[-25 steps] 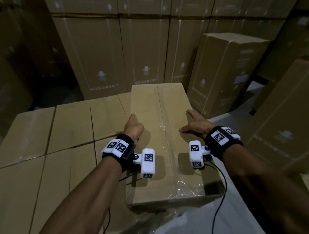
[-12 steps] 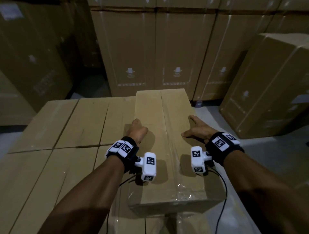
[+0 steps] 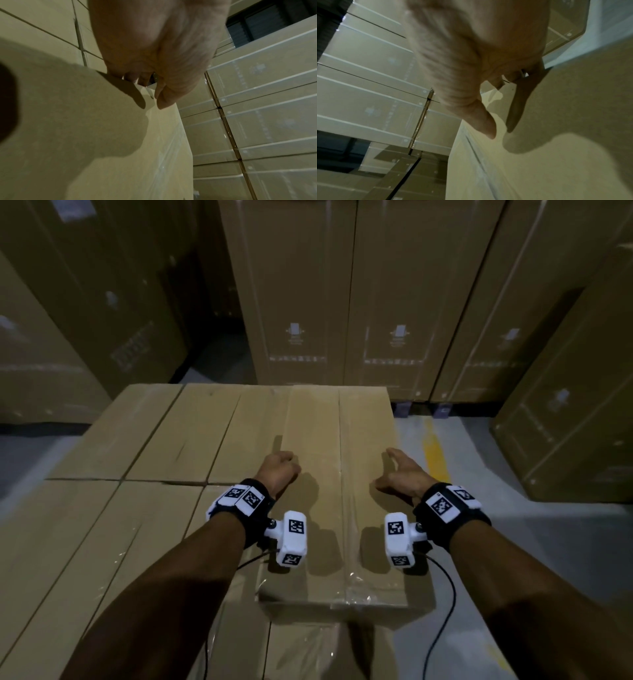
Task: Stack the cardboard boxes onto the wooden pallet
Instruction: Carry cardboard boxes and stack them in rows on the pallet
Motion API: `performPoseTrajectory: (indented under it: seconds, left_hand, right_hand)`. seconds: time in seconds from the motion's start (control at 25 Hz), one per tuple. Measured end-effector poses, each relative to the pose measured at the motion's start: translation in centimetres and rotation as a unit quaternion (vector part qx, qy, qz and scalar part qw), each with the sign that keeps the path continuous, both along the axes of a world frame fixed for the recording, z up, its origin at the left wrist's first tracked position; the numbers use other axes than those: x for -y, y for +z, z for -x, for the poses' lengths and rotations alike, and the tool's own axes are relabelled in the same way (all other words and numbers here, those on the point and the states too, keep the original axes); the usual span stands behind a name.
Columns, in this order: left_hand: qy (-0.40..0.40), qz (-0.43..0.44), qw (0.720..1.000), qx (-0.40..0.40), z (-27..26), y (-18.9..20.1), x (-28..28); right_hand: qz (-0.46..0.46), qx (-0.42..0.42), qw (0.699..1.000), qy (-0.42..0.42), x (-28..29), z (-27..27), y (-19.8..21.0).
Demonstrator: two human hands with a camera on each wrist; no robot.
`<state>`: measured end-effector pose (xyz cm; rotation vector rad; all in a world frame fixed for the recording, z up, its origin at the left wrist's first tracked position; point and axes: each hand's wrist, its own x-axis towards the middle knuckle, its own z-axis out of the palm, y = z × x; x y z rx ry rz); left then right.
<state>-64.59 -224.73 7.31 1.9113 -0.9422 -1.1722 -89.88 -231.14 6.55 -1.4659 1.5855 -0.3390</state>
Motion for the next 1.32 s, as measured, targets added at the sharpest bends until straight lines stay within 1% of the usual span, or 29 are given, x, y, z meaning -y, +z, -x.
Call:
performPoseTrajectory:
  seconds: [0.04,0.12,0.16,0.24,0.32,0.36,0.44,0.48,0.52,0.64,0.76,0.84,0.92,1.04,1.12,1.2,1.32]
  left_hand:
    - [-0.012,-0.001,1.0,0.012,0.1,0.1,-0.5]
    - [-0.06,0.003,0.996,0.066,0.0,0.4,-1.9]
    - [-0.097,0.0,0.99,0.106,0.0,0.3,-3.0]
    - [-0.183,-0.002,0.963,0.198,0.0,-0.1,-4.9]
    - [-0.277,-0.001,0.917,0.288,0.3,-0.5,-6.9]
    - [-0.323,0.004,0.885,0.335,0.5,-0.7,-8.3]
    - [-0.388,0.021,0.821,0.419,0.8,-0.7,-10.3]
    - [-0.408,0.03,0.799,0.441,1.0,-0.8,-11.4]
    - [-0.427,0.031,0.785,0.447,1.2,-0.7,-12.2]
    - [-0.469,0.021,0.764,0.443,2.3,-1.0,-14.8]
    - [-0.469,0.044,0.741,0.478,3.1,-2.1,-16.8]
    - [-0.452,0.058,0.739,0.496,3.4,-2.8,-17.3]
    - [-0.433,0.065,0.746,0.501,3.6,-3.3,-17.4]
    - [-0.418,0.057,0.759,0.496,4.1,-3.4,-17.5]
    - [-0.409,0.055,0.763,0.497,4.4,-3.4,-17.7]
    - [-0.392,0.068,0.764,0.508,4.6,-3.2,-17.8]
    - [-0.333,0.088,0.778,0.526,5.0,-3.3,-17.7]
  right_hand:
    - [0.006,-0.011,1.0,0.01,-0.4,0.0,-0.1]
    - [0.01,-0.042,0.998,0.039,-1.8,0.0,0.3]
    - [0.01,-0.064,0.997,0.051,-3.0,0.2,0.2]
    - [0.013,-0.101,0.993,0.068,-5.5,0.4,0.5]
    - [0.023,-0.121,0.99,0.068,-8.5,0.7,0.4]
    - [0.033,-0.142,0.987,0.071,-10.2,0.8,0.2]
    - [0.061,-0.195,0.975,0.088,-13.1,0.9,-0.4]
    - [0.077,-0.217,0.968,0.098,-14.8,0.8,-0.6]
    - [0.092,-0.232,0.963,0.105,-16.1,0.8,-0.7]
    - [0.115,-0.256,0.953,0.115,-20.0,0.9,-1.0]
    - [0.119,-0.258,0.951,0.119,-22.5,1.5,-2.5]
    - [0.153,-0.271,0.941,0.131,-23.2,2.0,-3.8]
    - [0.186,-0.289,0.93,0.133,-23.4,1.9,-4.4]
    - [0.206,-0.315,0.92,0.114,-23.6,1.3,-3.7]
    - [0.22,-0.323,0.913,0.115,-23.9,1.4,-3.3]
    - [0.25,-0.314,0.908,0.124,-23.7,2.0,-2.8]
    - [0.294,-0.291,0.898,0.149,-22.3,2.8,-2.4]
